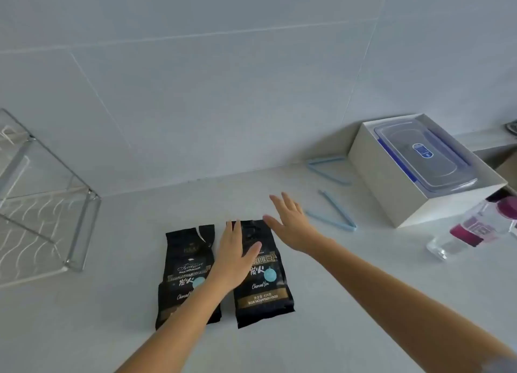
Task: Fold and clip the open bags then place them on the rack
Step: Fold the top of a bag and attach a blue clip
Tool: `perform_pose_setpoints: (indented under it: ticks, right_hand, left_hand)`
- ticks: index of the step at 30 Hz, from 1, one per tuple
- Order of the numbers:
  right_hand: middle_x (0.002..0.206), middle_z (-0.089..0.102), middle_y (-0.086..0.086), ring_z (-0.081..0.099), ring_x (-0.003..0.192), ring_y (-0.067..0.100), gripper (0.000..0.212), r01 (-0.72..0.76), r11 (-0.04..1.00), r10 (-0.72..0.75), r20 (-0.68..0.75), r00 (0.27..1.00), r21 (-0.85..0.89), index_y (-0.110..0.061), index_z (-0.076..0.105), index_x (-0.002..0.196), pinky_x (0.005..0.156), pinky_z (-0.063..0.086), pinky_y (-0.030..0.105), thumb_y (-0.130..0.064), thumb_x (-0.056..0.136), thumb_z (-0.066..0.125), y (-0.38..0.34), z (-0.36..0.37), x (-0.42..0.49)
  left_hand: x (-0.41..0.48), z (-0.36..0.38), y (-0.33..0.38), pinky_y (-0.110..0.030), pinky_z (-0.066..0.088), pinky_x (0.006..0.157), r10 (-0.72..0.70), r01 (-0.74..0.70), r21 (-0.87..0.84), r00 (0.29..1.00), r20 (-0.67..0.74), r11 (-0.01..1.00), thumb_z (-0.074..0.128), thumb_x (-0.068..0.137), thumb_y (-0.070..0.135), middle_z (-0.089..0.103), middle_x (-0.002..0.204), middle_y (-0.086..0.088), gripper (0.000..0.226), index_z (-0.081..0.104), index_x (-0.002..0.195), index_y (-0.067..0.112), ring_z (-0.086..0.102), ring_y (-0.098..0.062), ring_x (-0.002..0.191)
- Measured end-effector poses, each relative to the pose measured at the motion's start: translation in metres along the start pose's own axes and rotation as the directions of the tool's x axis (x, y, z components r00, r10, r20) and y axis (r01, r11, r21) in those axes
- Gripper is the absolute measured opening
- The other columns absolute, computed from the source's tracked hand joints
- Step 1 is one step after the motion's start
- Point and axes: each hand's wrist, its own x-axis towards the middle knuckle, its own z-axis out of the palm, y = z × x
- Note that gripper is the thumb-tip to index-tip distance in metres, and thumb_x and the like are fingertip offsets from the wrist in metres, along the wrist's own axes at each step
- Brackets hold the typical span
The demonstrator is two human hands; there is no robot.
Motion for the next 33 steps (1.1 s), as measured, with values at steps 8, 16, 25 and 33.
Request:
perform_pose_setpoints:
  ticks: [8,16,25,33]
  right_hand:
    - [0.131,0.053,0.008,0.052,0.116,0.023,0.049,-0.274,0.932,0.244,0.15,0.958,0.236,-0.023,0.032,0.137,0.093,0.051,0.043,-0.042,0.093,0.045,0.024,0.059,0.002]
    - [0.11,0.064,0.006,0.065,0.089,0.017,0.021,-0.25,0.763,0.259,0.072,0.963,0.596,-0.027,0.059,0.109,0.075,0.06,0.037,-0.016,0.092,0.053,0.019,0.06,-0.003]
    - [0.097,0.072,0.0,0.07,0.084,0.013,0.022,-0.155,0.703,0.128,0.09,0.988,0.694,-0.029,0.071,0.091,0.065,0.058,0.021,-0.01,0.089,0.06,0.007,0.029,-0.03]
    - [0.093,0.075,-0.002,0.071,0.087,0.016,0.027,-0.056,0.587,0.104,-0.006,0.995,0.808,-0.031,0.073,0.092,0.065,0.059,0.026,-0.008,0.089,0.059,-0.008,0.022,-0.048]
  left_hand:
    - [0.019,0.005,-0.033,-0.033,0.039,0.097,-0.364,0.348,-0.346,0.931,0.019,0.872,0.049,0.094,0.032,0.041,0.143,-0.011,0.057,0.024,0.141,0.012,0.045,-0.022,0.126]
    - [0.029,0.004,-0.034,-0.034,0.039,0.095,-0.501,0.46,-0.516,0.863,0.069,0.722,0.058,0.088,0.033,0.04,0.143,-0.013,0.066,0.027,0.142,0.012,0.045,-0.028,0.126]
    - [-0.001,0.005,-0.029,-0.024,0.048,0.068,-0.408,0.258,-0.753,0.913,-0.015,0.606,0.06,0.088,0.024,0.06,0.103,0.005,0.044,0.047,0.129,0.018,0.06,-0.01,0.093]
    - [-0.016,-0.006,-0.023,-0.031,0.051,0.081,-0.345,0.056,-0.788,0.916,-0.204,0.613,0.061,0.086,0.028,0.058,0.11,0.005,0.029,0.051,0.111,0.039,0.058,-0.012,0.102]
